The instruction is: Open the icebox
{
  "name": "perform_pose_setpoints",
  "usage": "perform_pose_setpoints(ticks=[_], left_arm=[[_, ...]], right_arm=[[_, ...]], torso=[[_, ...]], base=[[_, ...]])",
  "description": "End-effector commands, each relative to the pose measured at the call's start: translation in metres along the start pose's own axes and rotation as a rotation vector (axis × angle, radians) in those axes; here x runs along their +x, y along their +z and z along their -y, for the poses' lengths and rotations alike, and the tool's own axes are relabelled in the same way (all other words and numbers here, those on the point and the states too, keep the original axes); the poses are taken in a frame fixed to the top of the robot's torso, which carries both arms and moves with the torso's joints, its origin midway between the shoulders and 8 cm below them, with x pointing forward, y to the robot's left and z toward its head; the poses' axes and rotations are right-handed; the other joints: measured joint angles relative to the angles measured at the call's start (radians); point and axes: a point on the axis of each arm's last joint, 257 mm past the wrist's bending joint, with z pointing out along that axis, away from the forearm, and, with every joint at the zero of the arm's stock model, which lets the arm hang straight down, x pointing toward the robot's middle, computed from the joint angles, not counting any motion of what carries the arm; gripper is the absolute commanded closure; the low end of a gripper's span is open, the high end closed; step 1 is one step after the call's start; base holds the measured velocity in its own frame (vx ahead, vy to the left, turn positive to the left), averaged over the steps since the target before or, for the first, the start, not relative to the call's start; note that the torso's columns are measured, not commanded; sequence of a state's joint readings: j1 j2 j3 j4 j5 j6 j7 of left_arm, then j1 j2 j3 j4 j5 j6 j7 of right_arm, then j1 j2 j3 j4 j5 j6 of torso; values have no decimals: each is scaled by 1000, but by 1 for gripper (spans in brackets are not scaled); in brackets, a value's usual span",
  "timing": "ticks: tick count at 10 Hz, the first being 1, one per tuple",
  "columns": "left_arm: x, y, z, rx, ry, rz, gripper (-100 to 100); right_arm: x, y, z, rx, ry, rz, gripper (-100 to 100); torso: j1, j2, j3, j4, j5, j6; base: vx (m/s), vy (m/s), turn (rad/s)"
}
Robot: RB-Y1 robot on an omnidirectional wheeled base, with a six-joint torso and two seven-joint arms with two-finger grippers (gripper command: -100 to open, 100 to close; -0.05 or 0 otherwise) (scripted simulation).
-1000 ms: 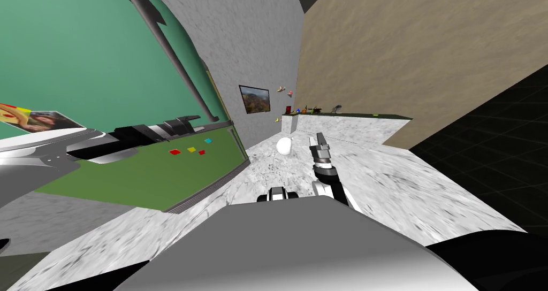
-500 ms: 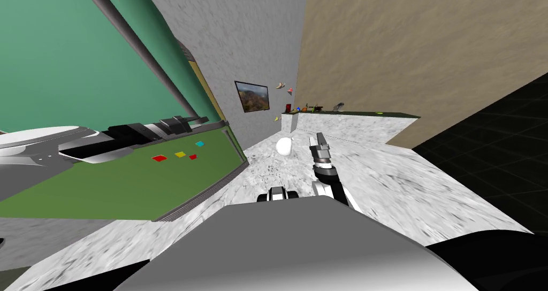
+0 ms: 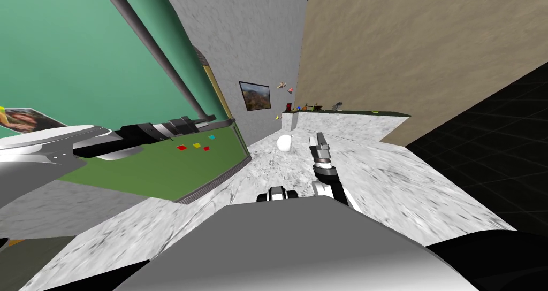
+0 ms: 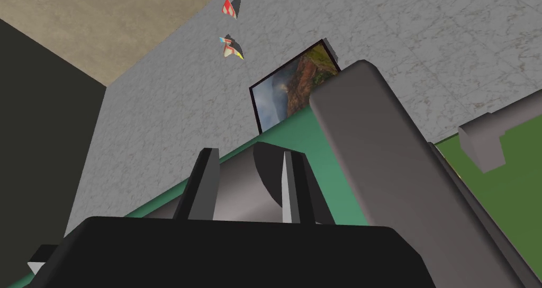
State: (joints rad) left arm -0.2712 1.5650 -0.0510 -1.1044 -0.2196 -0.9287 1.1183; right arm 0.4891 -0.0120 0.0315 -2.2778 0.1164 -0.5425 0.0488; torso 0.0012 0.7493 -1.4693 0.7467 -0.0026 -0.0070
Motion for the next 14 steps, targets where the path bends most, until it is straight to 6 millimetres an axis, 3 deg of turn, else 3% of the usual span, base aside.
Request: perform_pose_setpoints(ticks=[1,4,5,14], left_arm=[[16,8,24,62,8,-60,100],[43,16,46,128,10,-147,100],[44,15,33,105,-4,-147,100],[121,16,103,322,1,-402,100]], right_arm=[[0,0,0,0,0,0,0],[0,0,0,0,0,0,0],[0,0,0,0,0,0,0],[0,0,0,0,0,0,0]], torso=[[1,0,0,1,-1,1],[1,-3,-3,1,-2,2],[0,-4,-3,1,-2,1],[5,-5,-4,-1,1,2]], base=[[-340,71,46],[-304,103,39],[-126,37,-19],[-236,167,37]])
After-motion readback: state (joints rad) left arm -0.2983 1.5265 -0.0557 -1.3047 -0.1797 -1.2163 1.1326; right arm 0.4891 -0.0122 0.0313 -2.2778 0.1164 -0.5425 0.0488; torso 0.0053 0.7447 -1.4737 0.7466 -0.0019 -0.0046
